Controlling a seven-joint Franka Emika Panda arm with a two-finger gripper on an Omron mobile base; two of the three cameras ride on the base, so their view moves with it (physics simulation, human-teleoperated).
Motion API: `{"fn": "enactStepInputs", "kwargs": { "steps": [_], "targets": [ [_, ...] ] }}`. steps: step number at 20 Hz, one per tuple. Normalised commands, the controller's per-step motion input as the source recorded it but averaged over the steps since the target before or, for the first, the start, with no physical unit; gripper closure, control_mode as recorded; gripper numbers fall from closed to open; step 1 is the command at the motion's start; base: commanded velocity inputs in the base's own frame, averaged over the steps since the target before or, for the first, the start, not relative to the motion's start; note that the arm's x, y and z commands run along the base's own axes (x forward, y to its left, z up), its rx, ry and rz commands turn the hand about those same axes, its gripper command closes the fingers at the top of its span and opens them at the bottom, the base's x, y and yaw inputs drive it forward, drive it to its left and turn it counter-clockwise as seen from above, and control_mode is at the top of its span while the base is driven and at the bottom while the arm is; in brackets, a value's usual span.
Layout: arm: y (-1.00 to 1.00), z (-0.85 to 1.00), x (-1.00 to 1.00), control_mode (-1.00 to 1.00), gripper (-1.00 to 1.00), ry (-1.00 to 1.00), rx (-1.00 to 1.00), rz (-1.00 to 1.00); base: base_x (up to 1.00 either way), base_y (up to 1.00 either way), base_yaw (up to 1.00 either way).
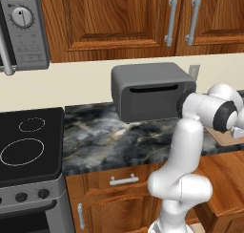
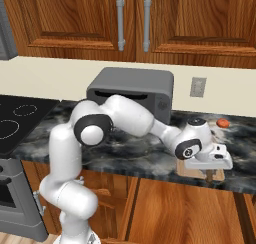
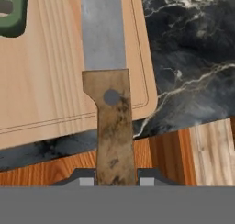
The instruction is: Open the drawer on the right and place the cutting tools on the cutting board.
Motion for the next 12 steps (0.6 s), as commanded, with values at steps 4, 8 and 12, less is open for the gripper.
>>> {"fn": "enactStepInputs", "kwargs": {
  "steps": [4, 8, 12],
  "targets": [
    [-0.21, -0.19, 0.09, -1.0, 1.0, -0.12, 0.1, 0.0, 0.0, 0.0, 0.0],
    [-0.18, -0.17, 0.0, -1.0, 1.0, -0.25, 0.12, 0.0, 0.0, 0.0, 0.0],
    [0.0, 0.0, 0.03, -1.0, 1.0, 0.0, 0.0, 0.0, 0.0, 0.0, 0.0]
  ]
}}
